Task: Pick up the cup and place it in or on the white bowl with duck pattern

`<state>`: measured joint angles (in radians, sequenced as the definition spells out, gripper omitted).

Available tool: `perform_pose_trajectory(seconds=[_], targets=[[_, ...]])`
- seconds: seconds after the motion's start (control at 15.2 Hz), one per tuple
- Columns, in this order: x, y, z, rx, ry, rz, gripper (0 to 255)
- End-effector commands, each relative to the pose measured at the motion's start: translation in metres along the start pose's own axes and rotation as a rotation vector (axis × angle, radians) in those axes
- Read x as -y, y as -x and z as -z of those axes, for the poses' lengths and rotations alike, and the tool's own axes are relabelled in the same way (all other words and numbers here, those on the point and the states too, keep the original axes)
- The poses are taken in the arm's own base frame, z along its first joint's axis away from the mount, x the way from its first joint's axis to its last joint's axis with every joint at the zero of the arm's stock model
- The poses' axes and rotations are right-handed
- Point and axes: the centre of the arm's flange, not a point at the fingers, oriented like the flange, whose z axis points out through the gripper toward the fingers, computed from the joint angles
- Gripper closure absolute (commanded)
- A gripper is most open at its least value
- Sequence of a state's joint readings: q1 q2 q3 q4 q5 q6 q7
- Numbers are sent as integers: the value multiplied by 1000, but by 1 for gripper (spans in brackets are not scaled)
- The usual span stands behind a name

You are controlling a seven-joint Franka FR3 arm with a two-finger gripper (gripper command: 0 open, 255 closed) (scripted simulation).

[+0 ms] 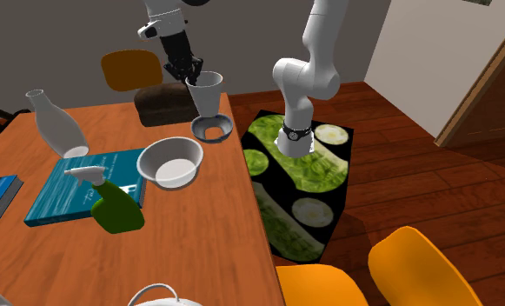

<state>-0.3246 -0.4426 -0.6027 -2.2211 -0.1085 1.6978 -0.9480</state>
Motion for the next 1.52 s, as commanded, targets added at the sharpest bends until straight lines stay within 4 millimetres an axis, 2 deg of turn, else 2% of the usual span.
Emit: perform_pose_trajectory(seconds=[0.0, 0.2, 1.45], targets=[[-10, 26, 4, 1, 0, 1, 255], [-23, 57, 11, 1, 0, 1, 255], [-43, 60, -87, 1, 0, 1, 255]])
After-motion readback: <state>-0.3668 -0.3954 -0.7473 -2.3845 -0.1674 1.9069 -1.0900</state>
